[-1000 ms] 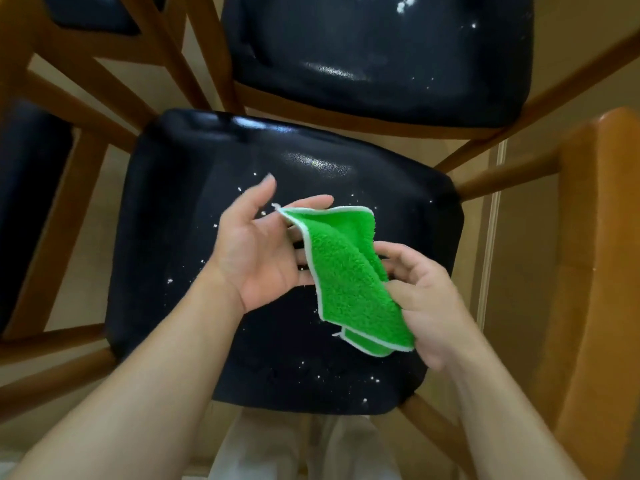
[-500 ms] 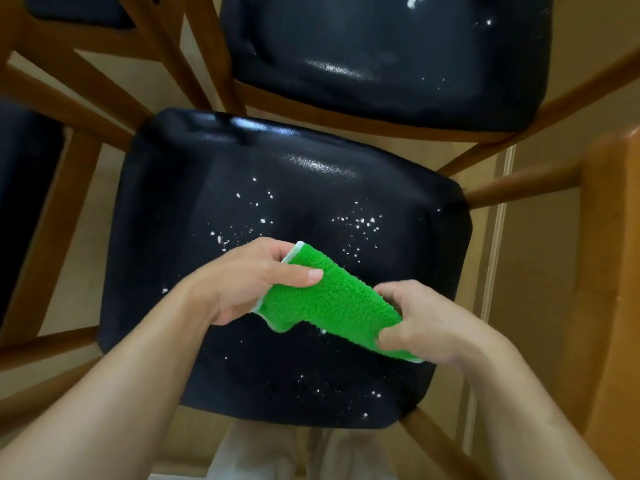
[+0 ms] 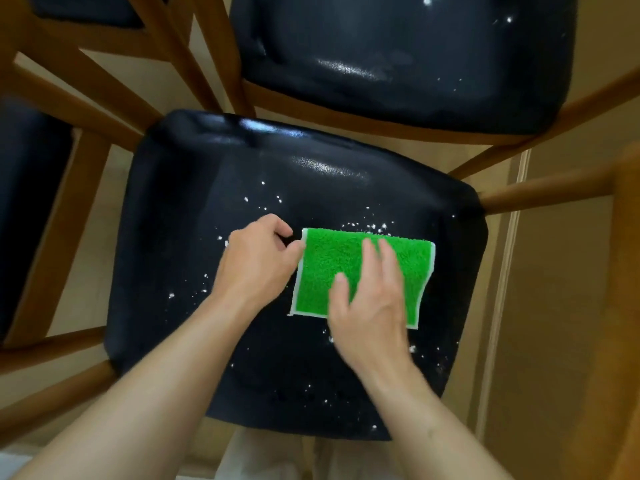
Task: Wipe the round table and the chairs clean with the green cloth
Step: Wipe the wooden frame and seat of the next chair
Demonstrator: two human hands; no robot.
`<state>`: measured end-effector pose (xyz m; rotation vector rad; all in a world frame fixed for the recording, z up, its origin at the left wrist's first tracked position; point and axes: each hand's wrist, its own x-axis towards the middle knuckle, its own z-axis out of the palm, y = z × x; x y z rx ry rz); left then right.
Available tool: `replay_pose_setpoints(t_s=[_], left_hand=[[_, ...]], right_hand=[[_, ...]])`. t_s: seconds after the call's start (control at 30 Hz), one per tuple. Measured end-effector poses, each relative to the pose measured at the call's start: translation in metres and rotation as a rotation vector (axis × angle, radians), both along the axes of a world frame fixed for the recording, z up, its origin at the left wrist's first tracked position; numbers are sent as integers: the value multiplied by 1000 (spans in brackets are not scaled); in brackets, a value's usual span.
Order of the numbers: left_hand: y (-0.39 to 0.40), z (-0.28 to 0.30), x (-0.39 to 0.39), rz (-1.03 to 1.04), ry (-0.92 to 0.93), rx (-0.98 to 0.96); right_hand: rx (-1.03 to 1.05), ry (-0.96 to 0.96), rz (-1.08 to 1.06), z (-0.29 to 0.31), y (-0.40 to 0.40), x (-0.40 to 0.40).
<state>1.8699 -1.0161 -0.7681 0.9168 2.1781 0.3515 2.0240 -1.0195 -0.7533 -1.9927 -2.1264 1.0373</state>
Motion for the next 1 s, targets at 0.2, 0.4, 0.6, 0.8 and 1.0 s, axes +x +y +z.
replay_pose_setpoints(t_s=[0.2, 0.4, 0.6, 0.8, 1.0], left_hand=[[-23, -2, -71, 126, 220, 30], [-20, -22, -133, 239, 69, -205], [-15, -46, -136, 364, -140, -316], [-15, -44, -137, 354, -158, -385], [-11, -50, -136, 348, -120, -414]], right_hand=[[-191, -176, -173, -53, 11, -28], [86, -354, 9, -69, 79, 17], [100, -417, 92, -71, 53, -13], [74, -390, 659, -62, -73, 3], [97, -289, 686, -57, -39, 18]])
